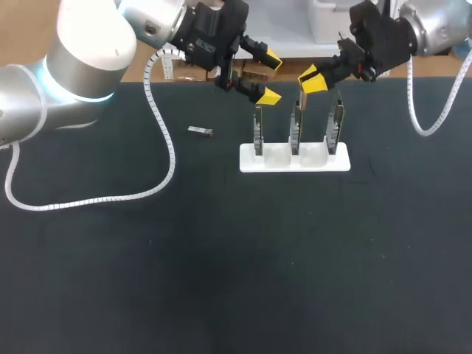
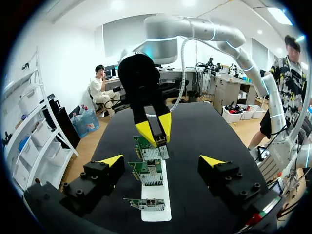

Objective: Pick up the optical module with the left hand, and insert it into the network port with the right hand.

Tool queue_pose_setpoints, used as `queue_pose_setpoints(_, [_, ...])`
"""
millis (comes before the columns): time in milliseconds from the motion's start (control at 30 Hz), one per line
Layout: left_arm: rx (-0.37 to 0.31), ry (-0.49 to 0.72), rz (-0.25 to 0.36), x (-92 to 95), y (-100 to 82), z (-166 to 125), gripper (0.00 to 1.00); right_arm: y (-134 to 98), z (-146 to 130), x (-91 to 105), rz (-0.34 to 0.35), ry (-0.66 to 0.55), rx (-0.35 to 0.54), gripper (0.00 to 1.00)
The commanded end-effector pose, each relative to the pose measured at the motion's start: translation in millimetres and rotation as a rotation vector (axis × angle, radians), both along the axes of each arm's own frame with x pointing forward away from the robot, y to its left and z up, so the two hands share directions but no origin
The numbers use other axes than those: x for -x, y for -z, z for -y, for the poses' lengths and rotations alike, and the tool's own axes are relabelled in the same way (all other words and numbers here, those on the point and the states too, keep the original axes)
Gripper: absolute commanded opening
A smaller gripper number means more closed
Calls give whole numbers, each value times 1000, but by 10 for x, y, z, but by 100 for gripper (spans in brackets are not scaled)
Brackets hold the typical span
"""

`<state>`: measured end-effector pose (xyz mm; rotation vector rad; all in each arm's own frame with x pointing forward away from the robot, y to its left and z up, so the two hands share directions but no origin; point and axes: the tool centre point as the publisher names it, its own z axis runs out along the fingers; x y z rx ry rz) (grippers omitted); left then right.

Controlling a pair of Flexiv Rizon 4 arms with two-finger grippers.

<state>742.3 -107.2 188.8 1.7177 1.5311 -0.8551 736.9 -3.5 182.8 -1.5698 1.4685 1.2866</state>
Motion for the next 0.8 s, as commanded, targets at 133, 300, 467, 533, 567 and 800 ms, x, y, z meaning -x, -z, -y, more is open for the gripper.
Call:
queue_pose_setpoints(133, [-6, 3, -3, -21, -6, 9, 100, -53, 13, -61, 11, -11, 9, 0])
queue_pose_setpoints(300, [-6, 3, -3, -21, -6, 9, 100, -33, 14, -105, 12, -14, 14, 0])
queue_pose_setpoints(467, [-6, 3, -3, -21, -6, 9, 100, -7, 7, -129, 8, -19, 10, 0])
queue_pose_setpoints(533, [-6, 3, -3, -21, -6, 9, 100, -2, 2, -136, 6, -23, 8, 0])
queue_pose_setpoints(567, [-6, 3, -3, -21, -6, 9, 100, -1, -1, -140, 6, -24, 8, 0])
queue_pose_setpoints(800, [-6, 3, -3, -21, -6, 9, 100, 2, -6, -149, 6, -23, 7, 0])
